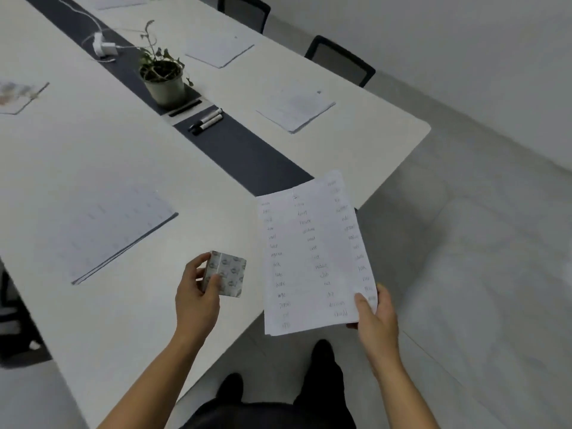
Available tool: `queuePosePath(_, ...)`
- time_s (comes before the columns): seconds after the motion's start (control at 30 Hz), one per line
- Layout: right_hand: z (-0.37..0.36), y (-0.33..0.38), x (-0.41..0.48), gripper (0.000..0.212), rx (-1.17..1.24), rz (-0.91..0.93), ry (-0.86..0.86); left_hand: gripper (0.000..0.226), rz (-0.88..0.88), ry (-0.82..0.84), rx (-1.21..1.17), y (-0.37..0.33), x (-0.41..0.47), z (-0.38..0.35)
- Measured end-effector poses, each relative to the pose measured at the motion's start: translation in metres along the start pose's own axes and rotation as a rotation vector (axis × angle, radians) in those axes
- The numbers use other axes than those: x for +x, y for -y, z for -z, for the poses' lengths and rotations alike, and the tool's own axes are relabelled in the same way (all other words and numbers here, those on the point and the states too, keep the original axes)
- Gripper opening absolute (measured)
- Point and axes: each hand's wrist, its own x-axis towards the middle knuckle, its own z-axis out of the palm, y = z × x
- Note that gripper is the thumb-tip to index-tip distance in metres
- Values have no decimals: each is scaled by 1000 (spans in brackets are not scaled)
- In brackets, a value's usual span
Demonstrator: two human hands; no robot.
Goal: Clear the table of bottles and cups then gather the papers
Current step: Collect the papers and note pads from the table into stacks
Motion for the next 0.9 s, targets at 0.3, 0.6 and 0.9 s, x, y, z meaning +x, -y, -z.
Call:
queuePosePath(0.3,-54,23,127,21,-178,22,499,40,187,-425,12,6,-43,-34)
queuePosePath(0.6,-94,-43,181,62,-581,-80,467,41,312,-526,5,43,-63,-36)
queuePosePath(0.9,-147,-35,140,69,-1005,472,526,42,401,-525,-45,68,-56,-24)
